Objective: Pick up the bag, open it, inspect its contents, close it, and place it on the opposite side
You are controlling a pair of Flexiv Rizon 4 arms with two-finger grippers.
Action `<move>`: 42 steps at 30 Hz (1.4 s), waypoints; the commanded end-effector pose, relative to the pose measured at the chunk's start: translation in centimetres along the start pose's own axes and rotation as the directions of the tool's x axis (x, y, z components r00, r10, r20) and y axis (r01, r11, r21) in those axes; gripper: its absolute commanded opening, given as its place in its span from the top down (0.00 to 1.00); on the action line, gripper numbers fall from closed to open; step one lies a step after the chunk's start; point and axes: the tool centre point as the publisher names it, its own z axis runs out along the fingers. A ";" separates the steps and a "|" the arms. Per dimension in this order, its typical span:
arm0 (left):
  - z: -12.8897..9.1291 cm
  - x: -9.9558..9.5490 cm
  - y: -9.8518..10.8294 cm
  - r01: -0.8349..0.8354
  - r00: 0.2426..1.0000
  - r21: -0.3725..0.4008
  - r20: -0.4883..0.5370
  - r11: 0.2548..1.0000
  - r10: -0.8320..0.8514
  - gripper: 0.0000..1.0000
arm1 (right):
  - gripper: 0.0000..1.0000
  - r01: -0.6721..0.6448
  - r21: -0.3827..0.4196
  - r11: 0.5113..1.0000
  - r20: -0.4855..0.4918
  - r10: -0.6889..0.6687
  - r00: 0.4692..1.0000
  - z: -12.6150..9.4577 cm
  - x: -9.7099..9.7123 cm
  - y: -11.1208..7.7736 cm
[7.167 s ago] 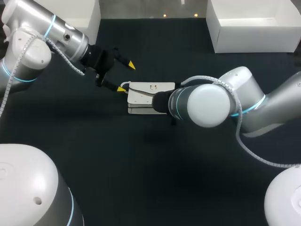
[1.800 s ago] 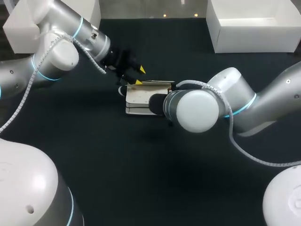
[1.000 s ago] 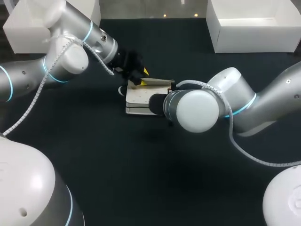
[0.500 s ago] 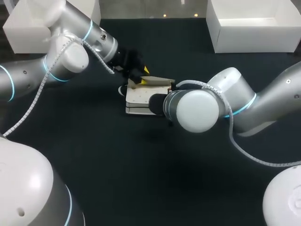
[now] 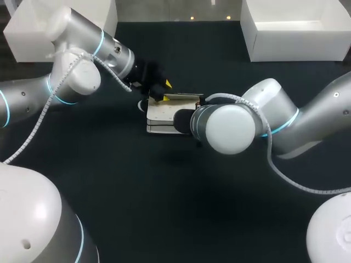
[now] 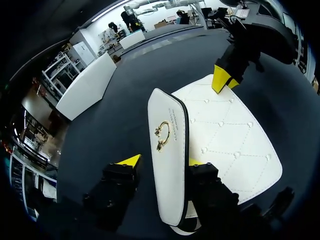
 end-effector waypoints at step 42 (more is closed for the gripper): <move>-4.1 -3.7 -1.9 0.086 0.996 0.097 -0.037 0.992 -0.082 1.00 | 0.58 -0.056 -0.002 0.998 0.019 0.056 0.998 -7.5 -4.8 0.9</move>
